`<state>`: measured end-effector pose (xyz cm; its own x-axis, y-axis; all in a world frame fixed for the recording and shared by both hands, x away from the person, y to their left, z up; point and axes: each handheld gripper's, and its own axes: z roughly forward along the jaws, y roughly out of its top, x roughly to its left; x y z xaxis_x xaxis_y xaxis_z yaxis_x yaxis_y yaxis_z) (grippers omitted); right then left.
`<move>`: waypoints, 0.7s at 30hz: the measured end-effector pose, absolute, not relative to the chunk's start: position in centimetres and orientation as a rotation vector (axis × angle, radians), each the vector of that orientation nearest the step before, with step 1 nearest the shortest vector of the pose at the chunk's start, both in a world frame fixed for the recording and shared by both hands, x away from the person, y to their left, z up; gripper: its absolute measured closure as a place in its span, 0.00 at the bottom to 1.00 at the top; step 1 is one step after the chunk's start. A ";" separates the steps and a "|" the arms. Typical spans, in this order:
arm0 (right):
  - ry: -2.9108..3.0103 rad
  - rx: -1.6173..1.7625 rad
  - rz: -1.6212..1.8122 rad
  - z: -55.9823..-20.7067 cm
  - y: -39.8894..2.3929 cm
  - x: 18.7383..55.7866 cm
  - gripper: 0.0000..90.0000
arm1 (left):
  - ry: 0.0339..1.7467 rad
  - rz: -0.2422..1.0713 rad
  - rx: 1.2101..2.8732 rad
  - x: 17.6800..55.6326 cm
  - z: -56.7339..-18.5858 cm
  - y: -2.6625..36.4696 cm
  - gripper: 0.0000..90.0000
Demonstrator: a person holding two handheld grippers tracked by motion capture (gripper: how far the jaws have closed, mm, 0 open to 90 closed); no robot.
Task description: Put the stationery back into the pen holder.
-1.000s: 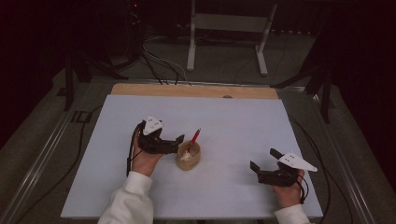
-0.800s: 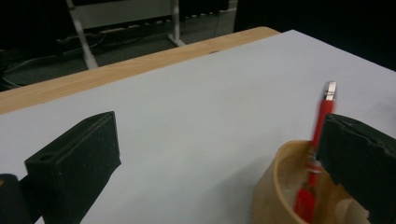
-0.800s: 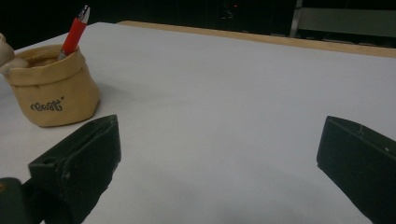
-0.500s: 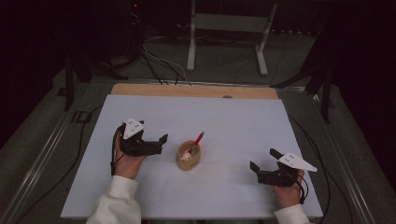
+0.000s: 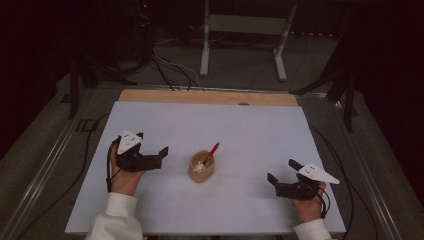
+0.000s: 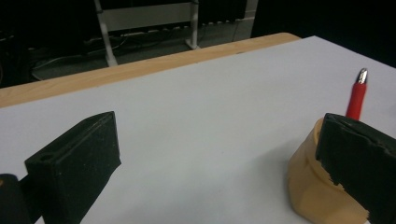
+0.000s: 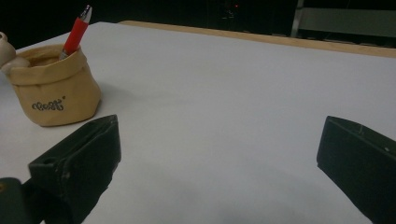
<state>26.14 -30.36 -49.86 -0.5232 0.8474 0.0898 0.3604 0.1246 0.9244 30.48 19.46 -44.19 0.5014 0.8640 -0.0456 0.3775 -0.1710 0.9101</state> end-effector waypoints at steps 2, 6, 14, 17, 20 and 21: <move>1.944 1.164 1.388 -49.9 -30.3 26.1 0.00 | 1.055 0.632 1.760 30.3 -44.3 19.8 0.00; 1.943 1.163 1.389 -49.9 -30.3 26.1 0.00 | 1.072 0.641 1.752 30.0 -44.5 20.5 0.00; 1.941 1.158 1.391 -49.8 -30.3 26.1 0.00 | 1.089 0.649 1.762 29.2 -45.4 21.3 0.00; 1.943 1.156 1.391 -49.8 -30.3 26.1 0.00 | 1.092 0.657 1.752 28.7 -45.6 21.7 0.00; 1.944 1.152 1.392 -49.8 -30.3 26.1 0.00 | 1.084 0.660 1.752 28.3 -46.0 22.0 0.00; 1.944 1.153 1.392 -49.8 -30.3 26.1 0.00 | 1.086 0.660 1.752 28.1 -46.1 22.0 0.00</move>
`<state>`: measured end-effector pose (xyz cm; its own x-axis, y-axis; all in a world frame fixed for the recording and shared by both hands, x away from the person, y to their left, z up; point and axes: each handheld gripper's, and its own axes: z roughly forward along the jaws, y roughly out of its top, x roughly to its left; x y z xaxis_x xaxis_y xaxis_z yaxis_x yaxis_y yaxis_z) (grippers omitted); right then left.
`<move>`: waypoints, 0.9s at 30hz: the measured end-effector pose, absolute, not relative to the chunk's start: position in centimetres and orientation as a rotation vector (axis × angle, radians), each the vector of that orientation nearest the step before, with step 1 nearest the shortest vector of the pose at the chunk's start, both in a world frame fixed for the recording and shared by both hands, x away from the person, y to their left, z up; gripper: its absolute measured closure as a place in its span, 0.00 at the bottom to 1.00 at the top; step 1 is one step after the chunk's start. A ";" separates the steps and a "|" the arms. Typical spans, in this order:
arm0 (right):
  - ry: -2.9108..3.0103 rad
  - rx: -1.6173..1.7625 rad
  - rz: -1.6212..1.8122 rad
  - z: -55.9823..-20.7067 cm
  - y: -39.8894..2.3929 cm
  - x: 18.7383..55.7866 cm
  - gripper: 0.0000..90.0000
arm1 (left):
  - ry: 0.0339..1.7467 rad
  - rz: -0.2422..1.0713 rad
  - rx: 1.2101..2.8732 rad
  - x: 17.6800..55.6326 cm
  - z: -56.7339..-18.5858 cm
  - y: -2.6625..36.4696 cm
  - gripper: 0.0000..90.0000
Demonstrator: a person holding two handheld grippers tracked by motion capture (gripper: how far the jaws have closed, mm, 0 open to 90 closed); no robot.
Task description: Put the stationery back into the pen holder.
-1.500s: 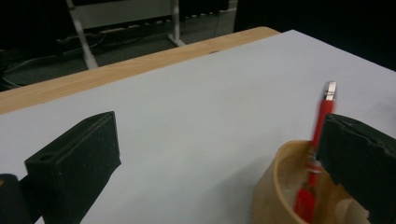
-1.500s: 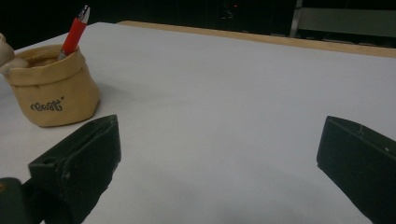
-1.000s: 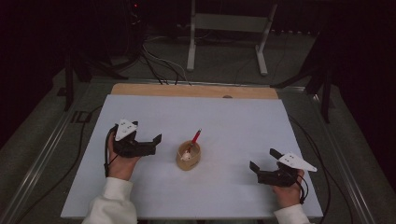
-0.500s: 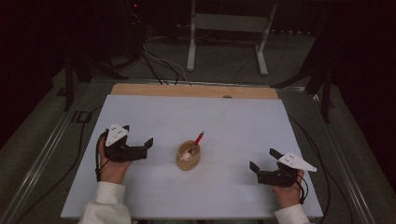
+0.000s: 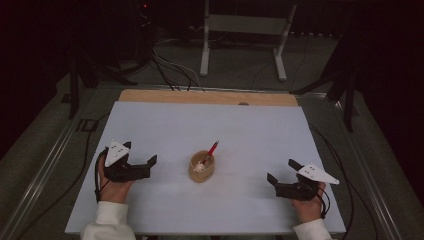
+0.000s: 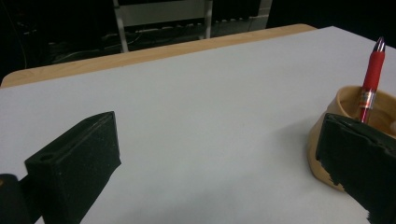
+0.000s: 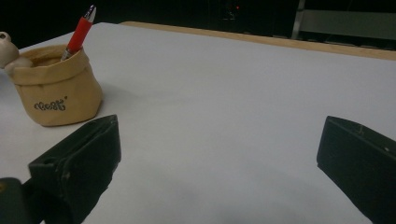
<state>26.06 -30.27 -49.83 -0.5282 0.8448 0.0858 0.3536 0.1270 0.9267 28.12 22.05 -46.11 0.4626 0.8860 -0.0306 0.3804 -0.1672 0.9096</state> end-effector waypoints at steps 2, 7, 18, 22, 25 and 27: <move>1.944 1.153 1.391 -49.8 -30.3 26.1 0.00 | 1.090 0.665 1.756 27.8 -46.4 22.2 0.00; 1.946 1.147 1.393 -49.8 -30.2 26.0 0.00 | 1.076 0.675 1.751 27.2 -47.2 22.5 0.00; 1.943 1.141 1.396 -49.8 -30.2 26.0 0.00 | 1.071 0.702 1.717 25.5 -48.4 23.7 0.00; 1.945 1.132 1.390 -49.7 -30.2 26.0 0.00 | 1.073 0.702 1.708 25.2 -48.7 23.9 0.00; 1.942 1.129 1.387 -49.7 -30.2 26.0 0.00 | 1.077 0.702 1.706 25.1 -48.9 24.0 0.00; 1.943 1.128 1.386 -49.7 -30.2 26.0 0.00 | 1.085 0.701 1.698 25.0 -49.1 24.2 0.00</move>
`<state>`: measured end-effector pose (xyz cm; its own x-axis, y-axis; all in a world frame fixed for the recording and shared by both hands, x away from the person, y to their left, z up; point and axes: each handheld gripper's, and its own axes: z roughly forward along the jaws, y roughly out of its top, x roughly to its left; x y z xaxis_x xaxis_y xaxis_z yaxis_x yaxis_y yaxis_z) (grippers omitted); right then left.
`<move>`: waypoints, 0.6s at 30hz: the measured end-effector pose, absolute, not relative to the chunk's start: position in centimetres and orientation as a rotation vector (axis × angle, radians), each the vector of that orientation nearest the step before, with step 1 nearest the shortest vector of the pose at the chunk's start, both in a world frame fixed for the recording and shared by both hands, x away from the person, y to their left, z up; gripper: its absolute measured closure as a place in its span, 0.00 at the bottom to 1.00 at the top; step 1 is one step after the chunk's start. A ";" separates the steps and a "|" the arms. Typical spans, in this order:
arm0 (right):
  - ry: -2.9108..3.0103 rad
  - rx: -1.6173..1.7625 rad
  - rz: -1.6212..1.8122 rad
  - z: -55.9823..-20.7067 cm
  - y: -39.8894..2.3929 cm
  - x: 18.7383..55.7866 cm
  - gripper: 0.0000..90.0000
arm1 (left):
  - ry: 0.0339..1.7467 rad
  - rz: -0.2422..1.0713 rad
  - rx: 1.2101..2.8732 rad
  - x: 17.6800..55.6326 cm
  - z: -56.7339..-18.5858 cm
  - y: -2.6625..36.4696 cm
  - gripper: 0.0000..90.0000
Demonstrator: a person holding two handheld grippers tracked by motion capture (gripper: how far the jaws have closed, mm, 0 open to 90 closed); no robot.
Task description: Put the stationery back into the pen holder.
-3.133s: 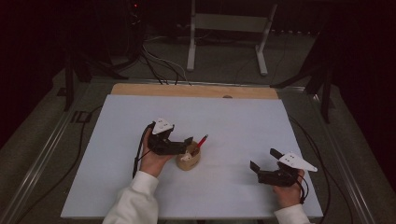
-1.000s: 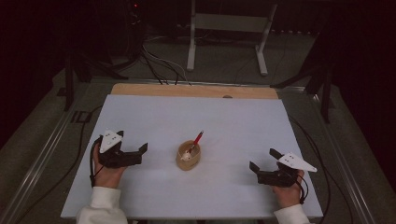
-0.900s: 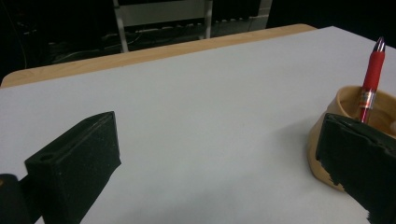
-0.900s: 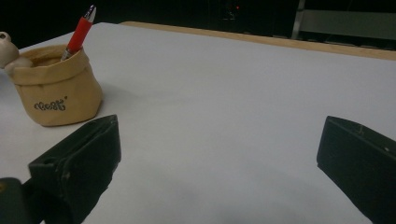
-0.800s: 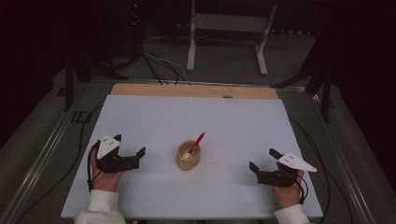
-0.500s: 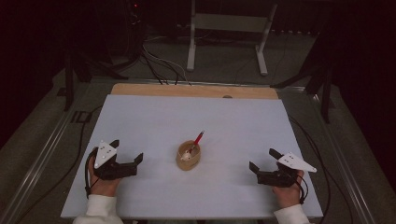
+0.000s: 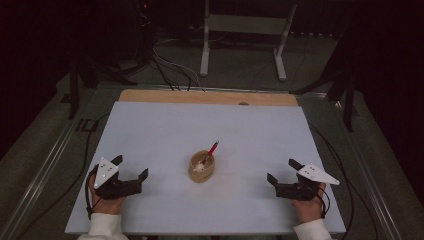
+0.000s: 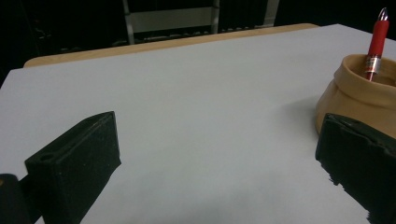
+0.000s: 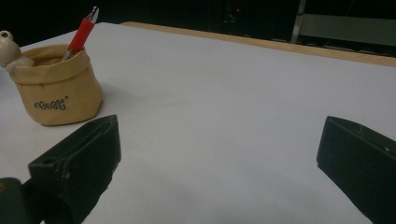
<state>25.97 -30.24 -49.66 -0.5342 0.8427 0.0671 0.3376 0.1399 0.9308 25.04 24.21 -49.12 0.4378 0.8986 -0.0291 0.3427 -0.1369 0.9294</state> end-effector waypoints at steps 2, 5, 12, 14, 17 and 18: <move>1.945 1.125 1.386 -49.6 -30.2 26.0 0.00 | 1.088 0.702 1.693 25.0 -49.2 24.3 0.00; 1.949 1.117 1.378 -49.6 -30.2 26.0 0.00 | 1.086 0.703 1.694 24.9 -49.3 24.4 0.00; 1.947 1.111 1.363 -49.6 -30.3 26.0 0.00 | 1.078 0.684 1.706 25.1 -49.7 24.5 0.00; 1.950 1.111 1.358 -49.6 -30.3 26.1 0.00 | 1.075 0.680 1.716 25.2 -49.9 24.5 0.00; 1.949 1.116 1.356 -49.6 -30.4 26.1 0.00 | 1.077 0.680 1.722 25.2 -50.0 24.5 0.00; 1.950 1.116 1.355 -49.6 -30.5 26.1 0.00 | 1.079 0.677 1.722 25.2 -50.0 24.6 0.00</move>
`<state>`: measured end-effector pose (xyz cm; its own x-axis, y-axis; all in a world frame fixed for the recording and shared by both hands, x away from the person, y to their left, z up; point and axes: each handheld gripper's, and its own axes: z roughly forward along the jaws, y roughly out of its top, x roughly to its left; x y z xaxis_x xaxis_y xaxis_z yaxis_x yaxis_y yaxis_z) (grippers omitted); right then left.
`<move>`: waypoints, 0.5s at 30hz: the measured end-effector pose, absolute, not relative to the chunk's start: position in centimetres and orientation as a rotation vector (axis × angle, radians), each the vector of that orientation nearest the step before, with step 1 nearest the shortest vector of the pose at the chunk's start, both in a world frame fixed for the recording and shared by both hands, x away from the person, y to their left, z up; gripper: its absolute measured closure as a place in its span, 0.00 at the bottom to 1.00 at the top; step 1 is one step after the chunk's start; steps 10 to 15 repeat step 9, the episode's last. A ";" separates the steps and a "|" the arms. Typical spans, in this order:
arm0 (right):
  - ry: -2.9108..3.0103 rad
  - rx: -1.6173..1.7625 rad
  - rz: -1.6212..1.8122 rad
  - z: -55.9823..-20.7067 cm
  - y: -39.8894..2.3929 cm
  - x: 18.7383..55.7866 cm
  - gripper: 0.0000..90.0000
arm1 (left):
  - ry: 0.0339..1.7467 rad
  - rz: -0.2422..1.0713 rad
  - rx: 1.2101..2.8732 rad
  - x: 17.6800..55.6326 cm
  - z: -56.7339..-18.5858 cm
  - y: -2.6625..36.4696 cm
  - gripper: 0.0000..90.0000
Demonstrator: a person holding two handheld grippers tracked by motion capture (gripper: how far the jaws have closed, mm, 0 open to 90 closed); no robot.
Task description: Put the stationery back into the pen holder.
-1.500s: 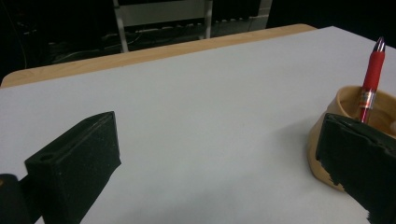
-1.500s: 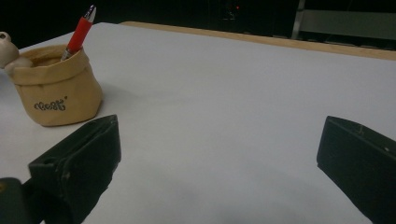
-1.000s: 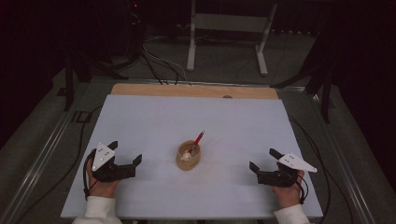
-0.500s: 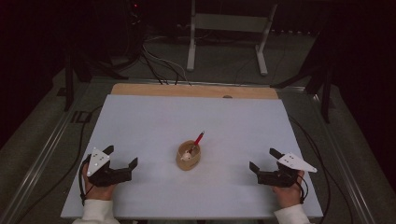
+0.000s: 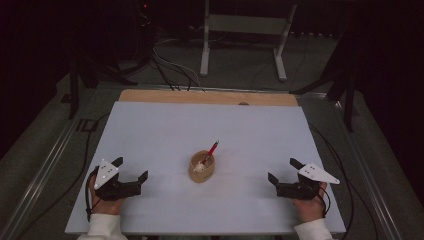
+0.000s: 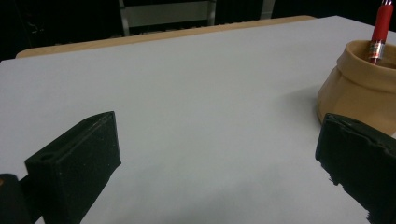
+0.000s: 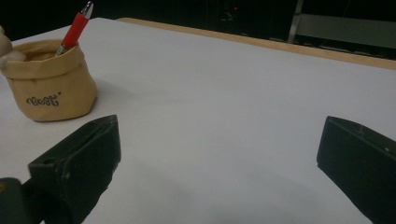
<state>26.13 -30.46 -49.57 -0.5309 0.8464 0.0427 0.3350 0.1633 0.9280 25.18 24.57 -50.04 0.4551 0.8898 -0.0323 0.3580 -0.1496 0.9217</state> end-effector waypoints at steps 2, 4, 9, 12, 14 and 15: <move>1.952 1.120 1.350 -49.6 -30.5 26.2 0.00 | 1.082 0.674 1.720 25.2 -50.1 24.6 0.00; 1.953 1.126 1.349 -49.6 -30.6 26.2 0.00 | 1.085 0.673 1.724 25.2 -50.2 24.7 0.00; 1.965 1.127 1.338 -49.7 -30.4 26.3 0.00 | 1.091 0.671 1.715 25.2 -50.3 24.8 0.00; 1.965 1.127 1.338 -49.7 -30.4 26.3 0.00 | 1.091 0.671 1.715 25.2 -50.3 24.8 0.00; 1.965 1.127 1.338 -49.7 -30.4 26.3 0.00 | 1.091 0.671 1.715 25.2 -50.3 24.8 0.00; 1.965 1.127 1.338 -49.7 -30.4 26.3 0.00 | 1.091 0.671 1.715 25.2 -50.3 24.8 0.00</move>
